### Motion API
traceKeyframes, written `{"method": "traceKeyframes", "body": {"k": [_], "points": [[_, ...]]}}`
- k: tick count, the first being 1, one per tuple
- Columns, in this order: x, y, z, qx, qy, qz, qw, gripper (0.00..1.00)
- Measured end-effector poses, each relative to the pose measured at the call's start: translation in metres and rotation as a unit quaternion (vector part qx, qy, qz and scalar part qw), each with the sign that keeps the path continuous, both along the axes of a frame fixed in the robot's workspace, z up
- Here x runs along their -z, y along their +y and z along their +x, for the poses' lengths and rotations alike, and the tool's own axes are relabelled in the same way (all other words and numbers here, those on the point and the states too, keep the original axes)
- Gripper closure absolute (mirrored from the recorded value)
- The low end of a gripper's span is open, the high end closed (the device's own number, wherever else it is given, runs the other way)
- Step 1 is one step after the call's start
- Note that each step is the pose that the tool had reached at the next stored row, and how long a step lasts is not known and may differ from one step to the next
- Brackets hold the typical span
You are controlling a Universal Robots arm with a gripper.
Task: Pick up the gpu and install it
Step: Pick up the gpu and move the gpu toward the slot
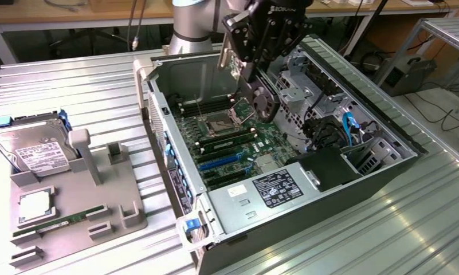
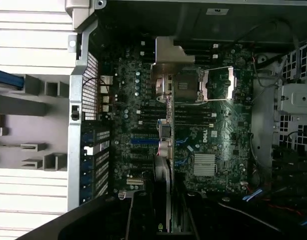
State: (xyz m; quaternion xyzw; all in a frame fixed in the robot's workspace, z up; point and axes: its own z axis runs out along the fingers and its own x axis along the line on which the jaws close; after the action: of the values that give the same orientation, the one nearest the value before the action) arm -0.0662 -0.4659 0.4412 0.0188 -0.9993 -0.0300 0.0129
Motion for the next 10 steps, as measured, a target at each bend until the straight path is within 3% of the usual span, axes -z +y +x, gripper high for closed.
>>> {"method": "traceKeyframes", "body": {"k": [7, 10], "points": [[0.0138, 0.0035, 0.035, 0.0, 0.0, -0.0012, 1.0, 0.74], [0.0173, 0.0041, 0.039, 0.0, 0.0, -0.0011, 1.0, 0.74]]}}
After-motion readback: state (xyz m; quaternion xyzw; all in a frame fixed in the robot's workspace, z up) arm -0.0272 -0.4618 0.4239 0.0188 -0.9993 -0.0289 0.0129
